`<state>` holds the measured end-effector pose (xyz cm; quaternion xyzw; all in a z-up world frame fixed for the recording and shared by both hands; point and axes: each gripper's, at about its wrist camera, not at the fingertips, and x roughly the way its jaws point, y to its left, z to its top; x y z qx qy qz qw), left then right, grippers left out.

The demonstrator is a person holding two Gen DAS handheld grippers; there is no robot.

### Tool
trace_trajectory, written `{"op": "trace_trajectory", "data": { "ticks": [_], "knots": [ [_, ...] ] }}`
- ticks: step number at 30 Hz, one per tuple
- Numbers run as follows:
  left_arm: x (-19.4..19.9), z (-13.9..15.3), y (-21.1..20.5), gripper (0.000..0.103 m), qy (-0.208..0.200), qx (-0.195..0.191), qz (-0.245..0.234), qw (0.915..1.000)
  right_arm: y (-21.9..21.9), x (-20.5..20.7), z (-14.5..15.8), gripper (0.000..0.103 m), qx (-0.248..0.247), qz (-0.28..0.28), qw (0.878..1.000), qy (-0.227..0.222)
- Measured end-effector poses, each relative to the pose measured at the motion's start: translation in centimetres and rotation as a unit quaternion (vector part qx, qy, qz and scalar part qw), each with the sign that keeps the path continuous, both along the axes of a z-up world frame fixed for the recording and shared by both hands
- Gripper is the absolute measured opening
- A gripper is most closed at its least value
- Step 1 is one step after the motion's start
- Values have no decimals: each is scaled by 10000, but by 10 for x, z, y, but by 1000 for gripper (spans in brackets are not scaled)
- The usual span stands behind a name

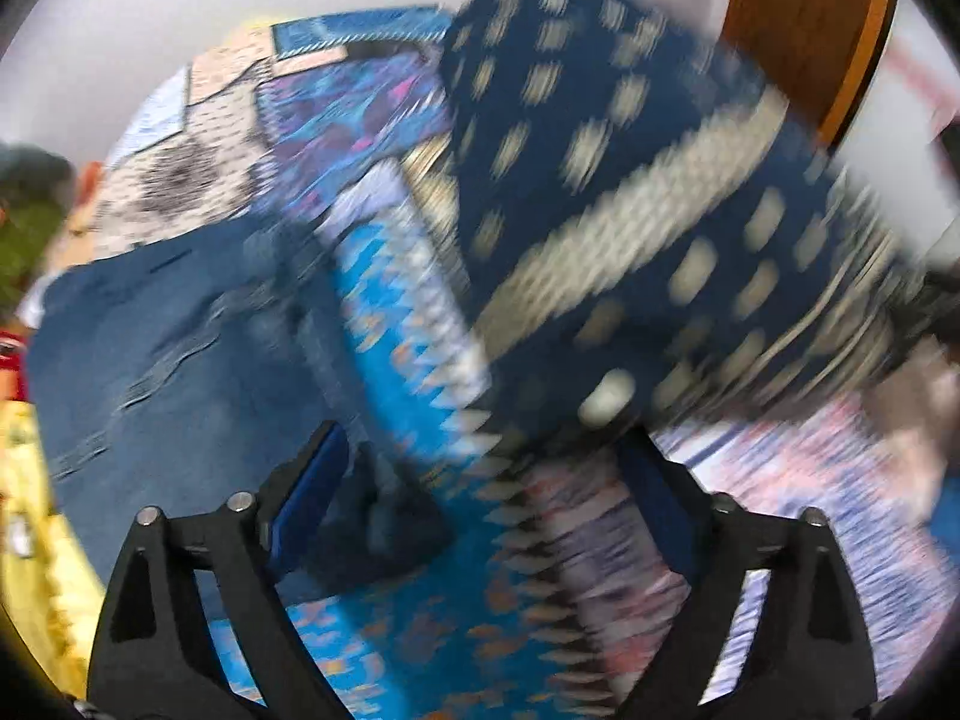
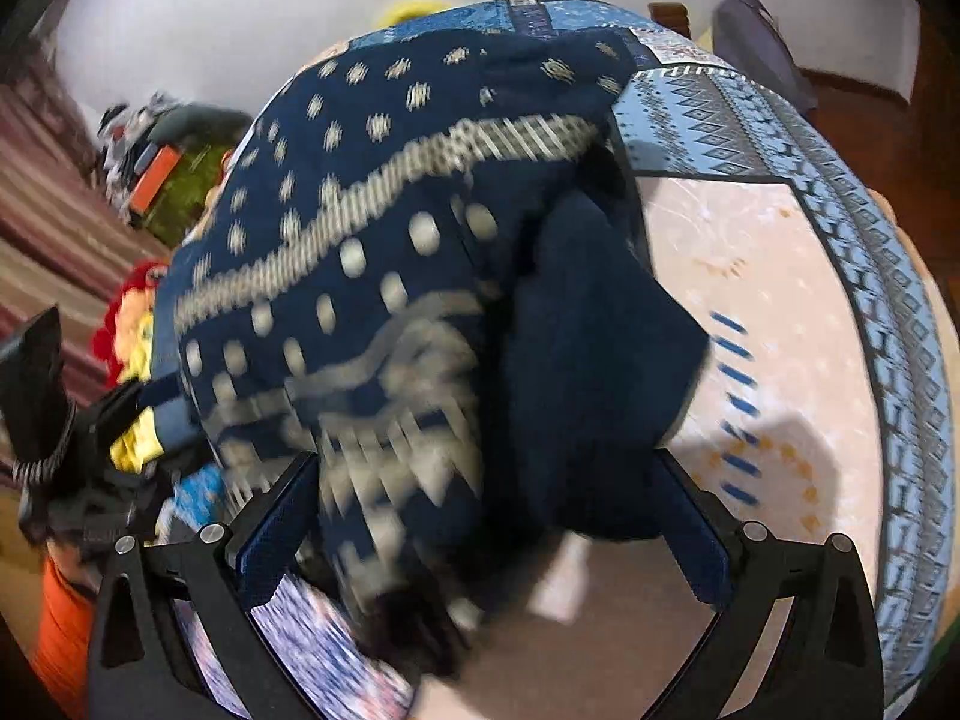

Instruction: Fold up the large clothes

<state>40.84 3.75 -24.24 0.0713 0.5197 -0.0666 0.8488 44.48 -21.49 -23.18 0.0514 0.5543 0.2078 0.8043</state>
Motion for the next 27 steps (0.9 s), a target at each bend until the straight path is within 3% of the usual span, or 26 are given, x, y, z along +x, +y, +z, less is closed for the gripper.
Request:
{"op": "trace_trajectory", "data": {
  "ticks": [5, 9, 14, 17, 23, 27],
  "knots": [
    [-19, 13, 18, 80, -94, -293, 62, 9995, -22, -21, 6, 103, -358, 33, 9993, -42],
    [-19, 43, 31, 80, -455, -283, 189, 9984, -39, -24, 28, 103, -187, -117, 9997, -139],
    [-3, 81, 39, 81, -849, -517, 224, 9948, -43, -17, 63, 103, -52, -199, 9978, -636],
    [18, 94, 39, 86, -975, -686, 254, 9925, -45, -2, 81, 103, 111, -255, 9960, -853],
    [67, 85, 28, 88, -660, -1226, 132, 9902, -24, 38, 85, 103, 354, -146, 9964, -762],
    [100, 60, 19, 88, -230, -1730, 56, 9846, -7, 67, 60, 103, 140, -26, 9983, -557]
  ]
}}
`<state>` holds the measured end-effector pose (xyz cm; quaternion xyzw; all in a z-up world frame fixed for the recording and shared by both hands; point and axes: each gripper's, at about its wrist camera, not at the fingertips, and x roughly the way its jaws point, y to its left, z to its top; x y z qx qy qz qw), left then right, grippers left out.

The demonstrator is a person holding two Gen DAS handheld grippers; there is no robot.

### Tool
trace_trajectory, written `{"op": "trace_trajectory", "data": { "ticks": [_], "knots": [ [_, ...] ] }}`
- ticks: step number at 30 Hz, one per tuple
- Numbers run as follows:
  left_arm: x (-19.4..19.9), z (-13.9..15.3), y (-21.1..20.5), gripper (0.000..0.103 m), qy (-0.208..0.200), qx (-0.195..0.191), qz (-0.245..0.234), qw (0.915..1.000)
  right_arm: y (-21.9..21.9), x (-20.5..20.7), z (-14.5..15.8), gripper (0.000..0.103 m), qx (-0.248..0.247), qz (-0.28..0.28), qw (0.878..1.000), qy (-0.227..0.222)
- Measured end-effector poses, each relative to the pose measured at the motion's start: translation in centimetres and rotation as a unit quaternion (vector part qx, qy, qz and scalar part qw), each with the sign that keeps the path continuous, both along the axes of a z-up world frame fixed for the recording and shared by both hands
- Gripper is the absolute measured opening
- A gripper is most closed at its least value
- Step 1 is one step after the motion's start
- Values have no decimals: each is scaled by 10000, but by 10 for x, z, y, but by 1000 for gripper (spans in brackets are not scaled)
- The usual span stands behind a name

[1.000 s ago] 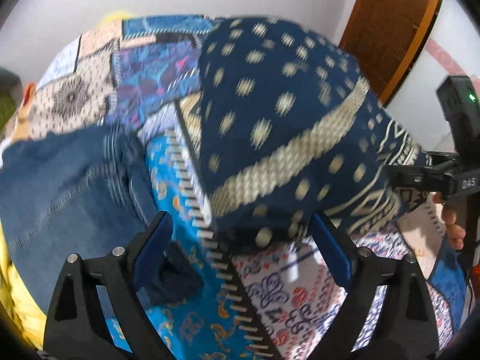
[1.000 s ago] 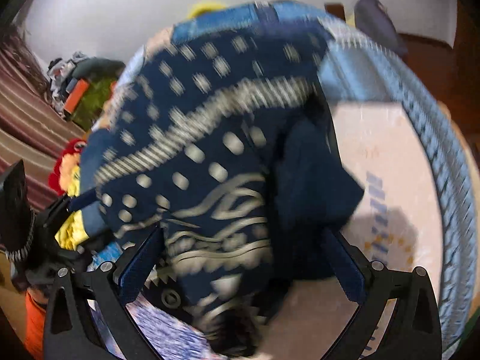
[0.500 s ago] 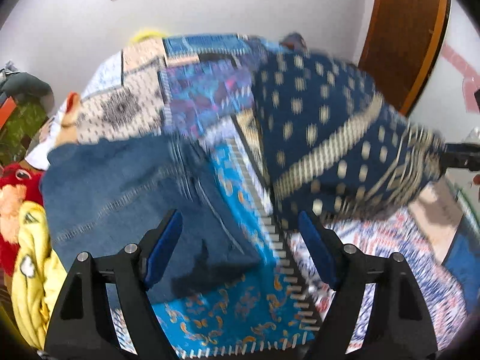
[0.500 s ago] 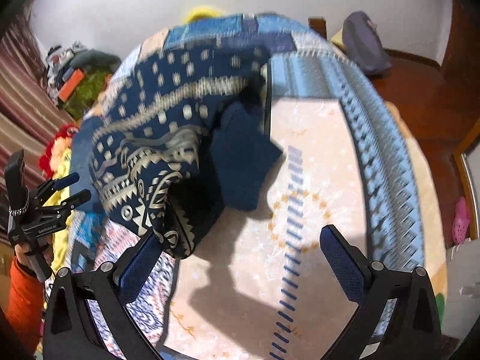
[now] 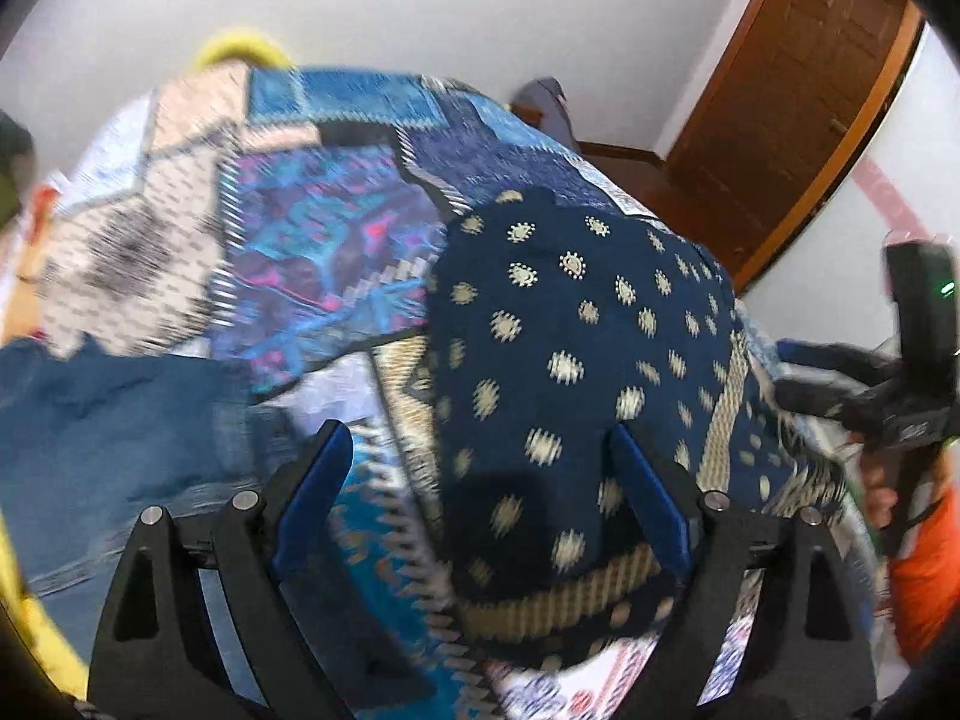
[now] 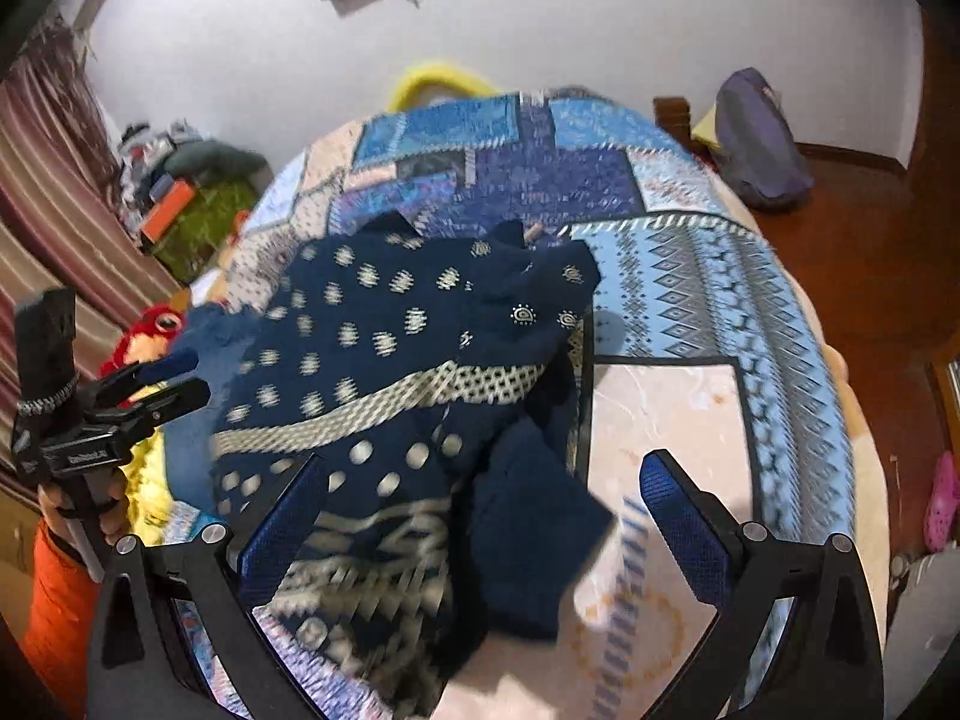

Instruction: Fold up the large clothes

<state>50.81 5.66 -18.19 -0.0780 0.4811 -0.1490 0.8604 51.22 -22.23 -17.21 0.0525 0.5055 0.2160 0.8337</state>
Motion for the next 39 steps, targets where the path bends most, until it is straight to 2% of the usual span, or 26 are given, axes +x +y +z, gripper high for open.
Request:
{"op": "trace_trajectory", "data": {
  "ticks": [3, 8, 12, 14, 15, 16, 17, 18, 19, 22, 25, 29, 33, 39],
  "knots": [
    [20, -13, 5, 92, 222, -620, -7, 9978, 6, 23, -25, 103, 95, 81, 9994, 326],
    [47, -44, 6, 98, 768, -1372, -25, 9876, 8, 62, -65, 103, 828, 144, 9914, 1006],
    [62, -65, 7, 100, 1154, -1941, -37, 9742, 18, 73, -70, 103, 1082, 293, 9888, 983],
    [63, -64, 3, 98, 1058, -1862, -55, 9768, 24, 72, -70, 98, 1188, 336, 9877, 963],
    [61, -61, 0, 90, 970, -1804, -112, 9787, 28, 72, -70, 97, 1225, 358, 9871, 968],
    [59, -57, -3, 86, 898, -1693, -130, 9814, 30, 71, -68, 92, 1230, 337, 9870, 980],
    [56, -54, -4, 83, 882, -1652, -103, 9823, 32, 70, -67, 83, 1255, 324, 9864, 1011],
    [53, -51, -4, 76, 848, -1662, -76, 9824, 34, 68, -65, 78, 1270, 330, 9860, 1032],
    [49, -45, -3, 68, 773, -1663, -106, 9830, 34, 66, -62, 67, 1279, 316, 9862, 1007],
    [33, -28, 3, 59, 562, -1787, -160, 9822, 35, 54, -44, 42, 1137, 342, 9900, 763],
    [10, 1, 6, 55, 239, -1649, -221, 9858, 37, 41, -21, 30, 1207, 423, 9898, 622],
    [-19, 42, 20, 51, -160, -1555, -259, 9874, 55, 20, 12, 23, 1171, 648, 9905, 324],
    [-49, 86, 48, 50, -511, -1490, -131, 9874, 79, -1, 50, 23, 1191, 785, 9898, -43],
    [-81, 122, 91, 49, -892, -1371, 133, 9864, 129, -21, 91, 23, 1361, 1059, 9845, -321]
  ]
}}
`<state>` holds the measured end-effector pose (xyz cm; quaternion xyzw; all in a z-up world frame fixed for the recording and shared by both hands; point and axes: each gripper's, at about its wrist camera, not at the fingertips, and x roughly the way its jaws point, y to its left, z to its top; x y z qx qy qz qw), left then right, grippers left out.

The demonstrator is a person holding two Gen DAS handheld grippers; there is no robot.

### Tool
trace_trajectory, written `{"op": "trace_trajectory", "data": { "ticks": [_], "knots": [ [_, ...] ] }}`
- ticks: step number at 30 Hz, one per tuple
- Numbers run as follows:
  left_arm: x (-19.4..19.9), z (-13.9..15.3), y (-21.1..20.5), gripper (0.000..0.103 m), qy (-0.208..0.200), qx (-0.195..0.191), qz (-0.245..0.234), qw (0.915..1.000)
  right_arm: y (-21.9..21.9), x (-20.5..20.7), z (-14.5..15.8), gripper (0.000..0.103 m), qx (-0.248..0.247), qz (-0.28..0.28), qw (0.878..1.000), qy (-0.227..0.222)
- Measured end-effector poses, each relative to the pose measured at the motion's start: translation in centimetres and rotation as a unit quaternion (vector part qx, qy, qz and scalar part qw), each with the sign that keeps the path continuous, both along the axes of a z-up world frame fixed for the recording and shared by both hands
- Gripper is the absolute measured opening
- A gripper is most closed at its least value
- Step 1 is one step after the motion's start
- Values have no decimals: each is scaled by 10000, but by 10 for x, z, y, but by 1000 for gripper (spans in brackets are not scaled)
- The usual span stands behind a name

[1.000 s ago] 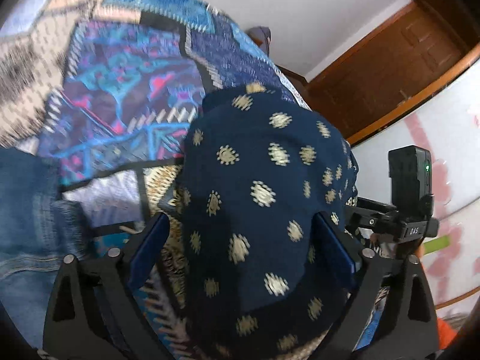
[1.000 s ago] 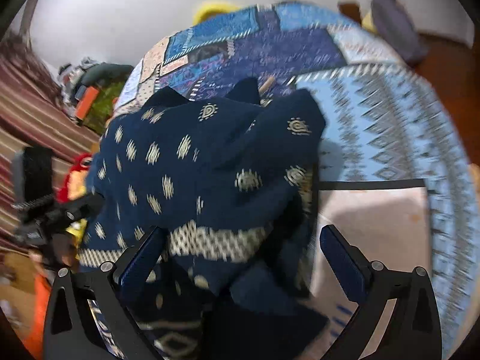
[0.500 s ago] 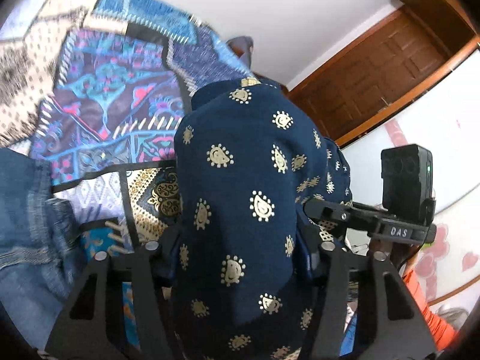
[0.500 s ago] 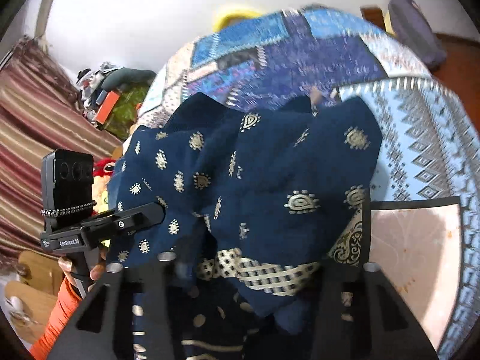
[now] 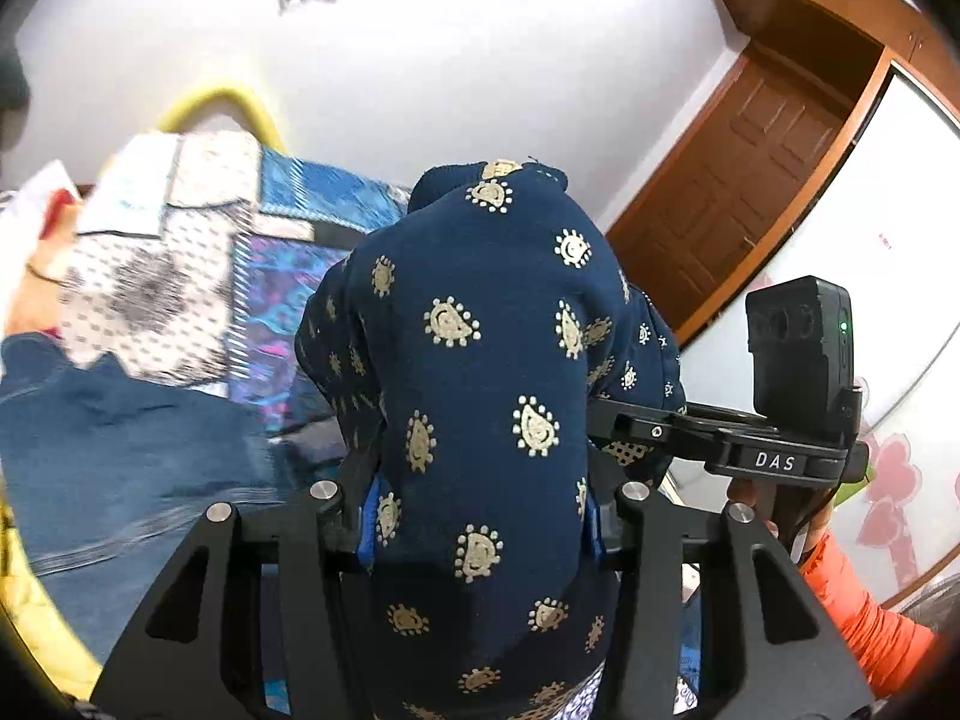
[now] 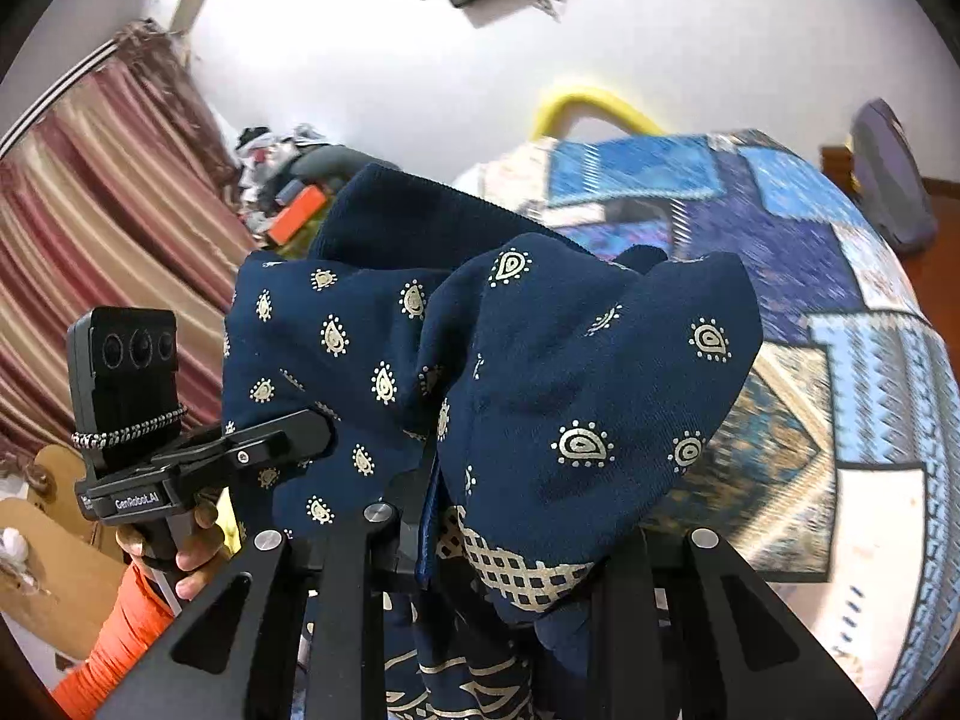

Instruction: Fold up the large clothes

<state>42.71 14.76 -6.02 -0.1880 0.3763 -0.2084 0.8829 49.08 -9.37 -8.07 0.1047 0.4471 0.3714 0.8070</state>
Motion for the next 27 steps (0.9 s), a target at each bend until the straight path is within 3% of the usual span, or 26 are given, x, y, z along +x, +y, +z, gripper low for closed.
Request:
{"op": "trace_trajectory", "data": {
  "ticks": [3, 8, 12, 18, 21, 24, 27],
  "knots": [
    [-10, 3, 31, 49, -31, -67, 183, 9998, 30, -8, 9, 23, -31, 119, 9998, -132],
    [-14, -24, 80, 49, 186, -297, 480, 9982, 85, -7, 2, 23, -177, 381, 9991, -102],
    [-11, -67, 122, 49, 591, -449, 822, 9938, 134, 5, -32, 23, -334, 602, 9974, 205],
    [1, -144, 187, 51, 1296, -624, 1340, 9805, 207, 37, -107, 23, -696, 937, 9915, 567],
    [4, -170, 206, 56, 1371, -772, 1415, 9774, 230, 53, -141, 23, -870, 1008, 9889, 661],
    [3, -174, 211, 59, 1261, -775, 1294, 9805, 235, 59, -153, 31, -929, 1129, 9880, 495],
    [1, -166, 204, 62, 1249, -449, 1282, 9828, 226, 63, -155, 51, -1207, 1112, 9859, 328]
  ]
}}
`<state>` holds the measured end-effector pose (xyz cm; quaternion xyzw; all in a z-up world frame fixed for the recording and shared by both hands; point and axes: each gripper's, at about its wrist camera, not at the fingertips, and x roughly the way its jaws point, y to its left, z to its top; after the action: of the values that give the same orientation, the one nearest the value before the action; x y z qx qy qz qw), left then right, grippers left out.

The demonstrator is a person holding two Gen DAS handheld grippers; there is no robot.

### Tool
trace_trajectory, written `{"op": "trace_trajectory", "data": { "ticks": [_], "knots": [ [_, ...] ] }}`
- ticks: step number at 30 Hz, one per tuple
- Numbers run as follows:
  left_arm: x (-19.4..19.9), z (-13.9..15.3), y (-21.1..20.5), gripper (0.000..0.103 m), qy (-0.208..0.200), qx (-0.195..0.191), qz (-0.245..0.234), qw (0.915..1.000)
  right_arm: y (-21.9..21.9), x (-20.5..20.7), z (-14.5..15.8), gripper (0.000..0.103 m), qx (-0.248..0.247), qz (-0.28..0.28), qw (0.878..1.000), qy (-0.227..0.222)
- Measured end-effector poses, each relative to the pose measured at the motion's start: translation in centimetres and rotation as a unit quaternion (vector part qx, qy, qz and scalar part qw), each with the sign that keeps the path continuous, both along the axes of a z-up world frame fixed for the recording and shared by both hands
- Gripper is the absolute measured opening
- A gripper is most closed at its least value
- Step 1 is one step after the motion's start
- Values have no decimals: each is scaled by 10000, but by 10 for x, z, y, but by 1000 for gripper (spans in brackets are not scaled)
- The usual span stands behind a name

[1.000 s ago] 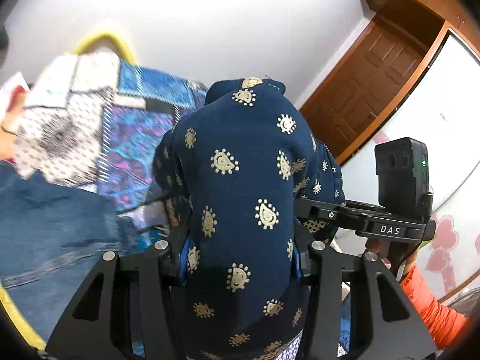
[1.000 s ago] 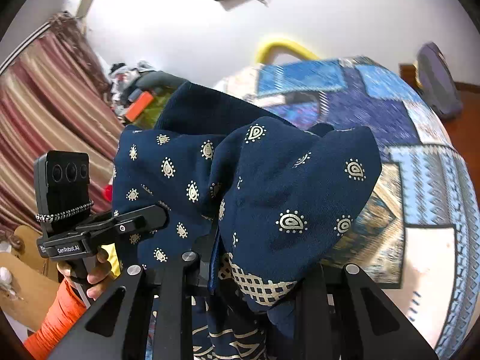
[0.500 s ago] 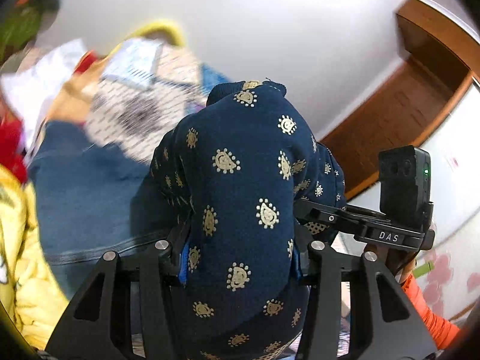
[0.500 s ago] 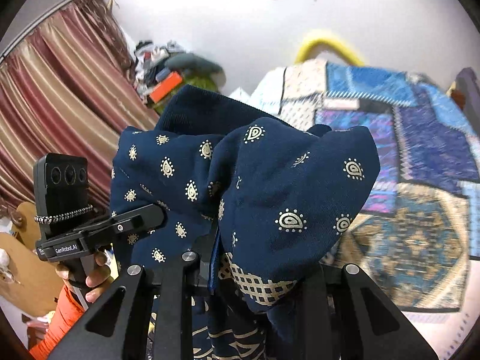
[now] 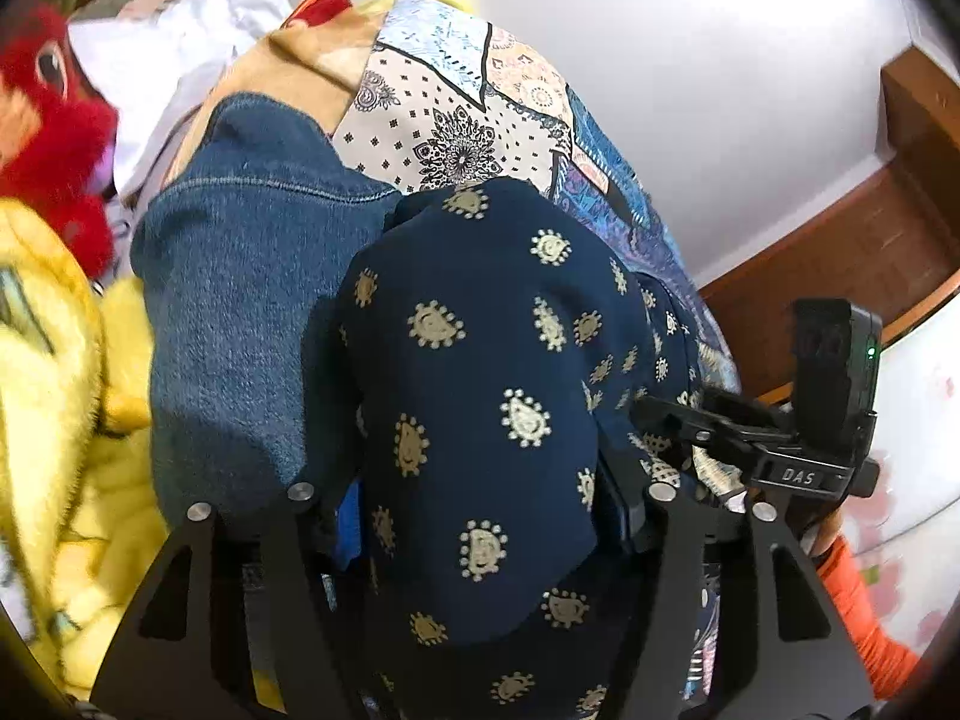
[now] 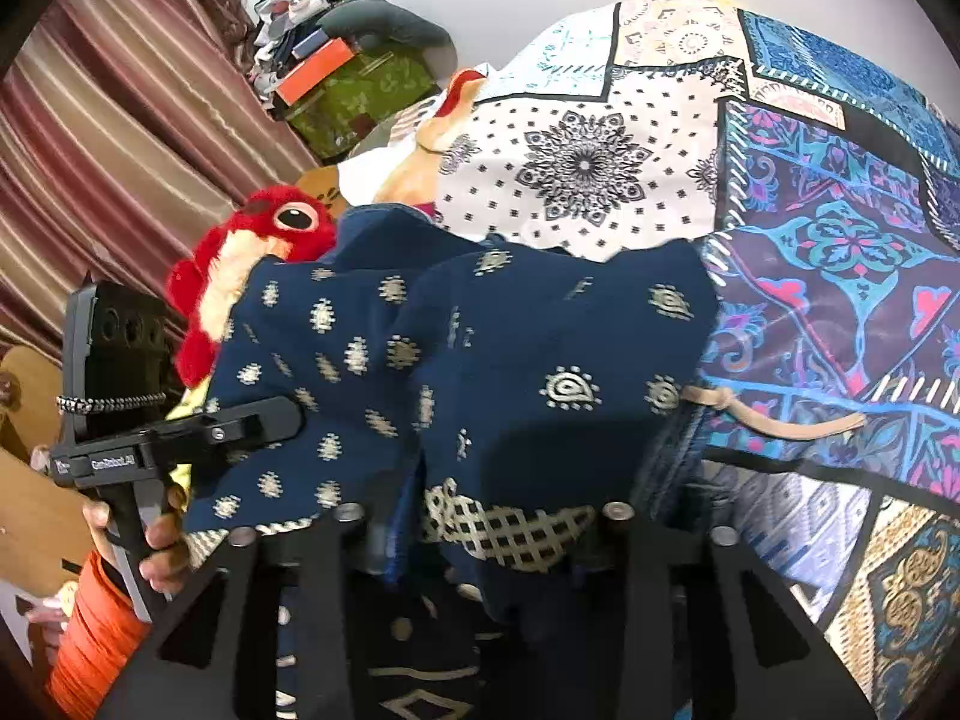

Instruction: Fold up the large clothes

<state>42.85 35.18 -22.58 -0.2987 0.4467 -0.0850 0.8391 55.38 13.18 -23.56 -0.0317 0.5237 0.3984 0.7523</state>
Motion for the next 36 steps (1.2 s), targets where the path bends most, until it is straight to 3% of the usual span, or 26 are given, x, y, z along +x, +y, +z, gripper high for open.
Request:
{"op": "trace_trajectory", "data": {
  "ticks": [2, 4, 7, 11, 13, 17, 19, 21, 25, 27, 30, 33, 36],
  "knots": [
    [1, 8, -4, 64, 7, 329, -18, 9995, -6, -3, 7, 79, -334, -133, 9986, -386],
    [-2, 22, -11, 65, -8, 826, 46, 9966, -22, -8, 21, 80, -479, -275, 9957, -749],
    [-10, 49, -24, 65, -226, 1547, 109, 9876, -42, -18, 44, 80, -230, -380, 9957, -807],
    [-21, 61, -44, 68, -386, 1654, -95, 9854, -44, -45, 64, 80, -19, -285, 9948, -977],
    [-34, 59, -58, 78, -384, 1731, -288, 9837, -37, -60, 62, 80, 36, -160, 9958, -899],
    [-50, 32, -82, 90, -2, 2488, -323, 9680, -25, -77, 31, 80, -258, 68, 9980, -570],
    [-57, 17, -81, 92, 192, 2405, -368, 9698, -23, -78, 7, 80, -692, 83, 9963, -509],
    [-68, 2, -75, 92, 356, 2105, -314, 9764, -34, -74, -11, 81, -710, 40, 9972, -211],
    [-88, -4, -70, 92, 542, 2044, -145, 9773, -57, -79, -12, 83, -805, -133, 9966, -78],
    [-98, 0, -71, 91, 631, 2267, -24, 9719, -69, -88, -1, 83, -931, -171, 9953, -223],
    [-120, 23, -79, 90, 457, 2573, 113, 9652, -84, -108, 29, 83, -1018, -268, 9925, -619],
    [-143, 67, -91, 90, -37, 2579, 323, 9656, -98, -134, 75, 83, -661, -322, 9918, -1049],
    [-170, 115, -107, 90, -635, 2693, 508, 9596, -114, -166, 128, 83, -109, -485, 9871, -1521]
  ]
}}
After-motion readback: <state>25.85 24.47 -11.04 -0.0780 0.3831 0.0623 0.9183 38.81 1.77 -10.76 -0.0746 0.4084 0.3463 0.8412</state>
